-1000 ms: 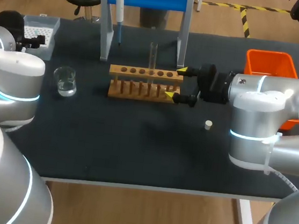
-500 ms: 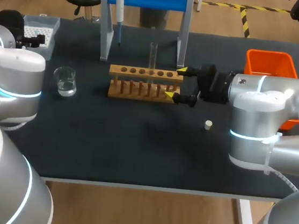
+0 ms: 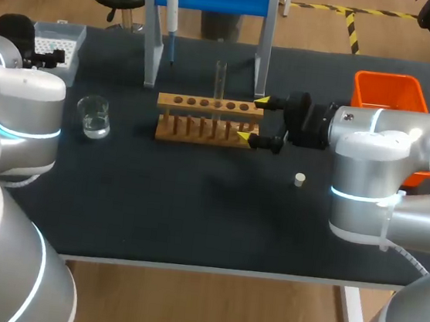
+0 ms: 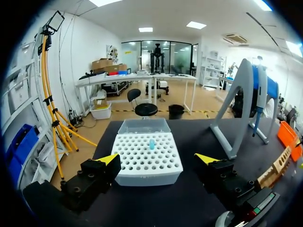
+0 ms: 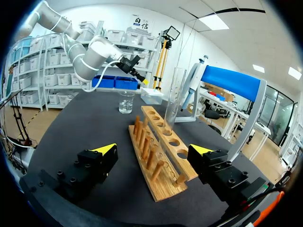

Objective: Invert the test tube, pick up the pipette, mount the tip to pipette, aspirate from beaker and dispense into the tube, eject the tip, return the pipette, and cap with the stopper.

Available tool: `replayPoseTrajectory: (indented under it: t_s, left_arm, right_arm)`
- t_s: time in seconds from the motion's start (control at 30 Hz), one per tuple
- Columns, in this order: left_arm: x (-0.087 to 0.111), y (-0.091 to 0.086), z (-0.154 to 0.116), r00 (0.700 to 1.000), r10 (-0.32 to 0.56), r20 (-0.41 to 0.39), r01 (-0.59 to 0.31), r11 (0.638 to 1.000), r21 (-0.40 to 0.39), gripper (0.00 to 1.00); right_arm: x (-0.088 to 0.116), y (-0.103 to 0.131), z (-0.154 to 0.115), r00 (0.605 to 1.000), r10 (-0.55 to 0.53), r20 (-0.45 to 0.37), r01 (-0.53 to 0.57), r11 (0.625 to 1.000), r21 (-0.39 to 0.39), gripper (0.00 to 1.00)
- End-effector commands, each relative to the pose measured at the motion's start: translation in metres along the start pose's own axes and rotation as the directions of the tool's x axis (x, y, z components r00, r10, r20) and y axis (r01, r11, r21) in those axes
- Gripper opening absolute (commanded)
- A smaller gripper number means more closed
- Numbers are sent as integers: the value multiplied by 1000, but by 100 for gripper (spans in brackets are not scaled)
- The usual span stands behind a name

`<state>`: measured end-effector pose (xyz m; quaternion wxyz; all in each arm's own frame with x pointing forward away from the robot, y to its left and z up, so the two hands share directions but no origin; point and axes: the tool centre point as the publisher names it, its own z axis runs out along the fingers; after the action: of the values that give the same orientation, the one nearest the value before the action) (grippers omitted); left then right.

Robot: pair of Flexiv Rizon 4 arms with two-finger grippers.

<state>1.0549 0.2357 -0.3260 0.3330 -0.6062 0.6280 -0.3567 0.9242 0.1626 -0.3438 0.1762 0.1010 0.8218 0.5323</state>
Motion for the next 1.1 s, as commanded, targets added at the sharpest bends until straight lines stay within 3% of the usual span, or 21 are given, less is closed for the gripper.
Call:
replayPoseTrajectory:
  t_s: [0.03,1.1]
  left_arm:
    - [0,0,0,1000,0,0,0,1000,-3,100]
    - [-1,-10,22,999,35,-10,-34,999,29,100]
  right_arm:
    - [1,0,0,1000,0,3,0,1000,1,100]
    - [1,0,0,1000,0,3,0,1000,1,100]
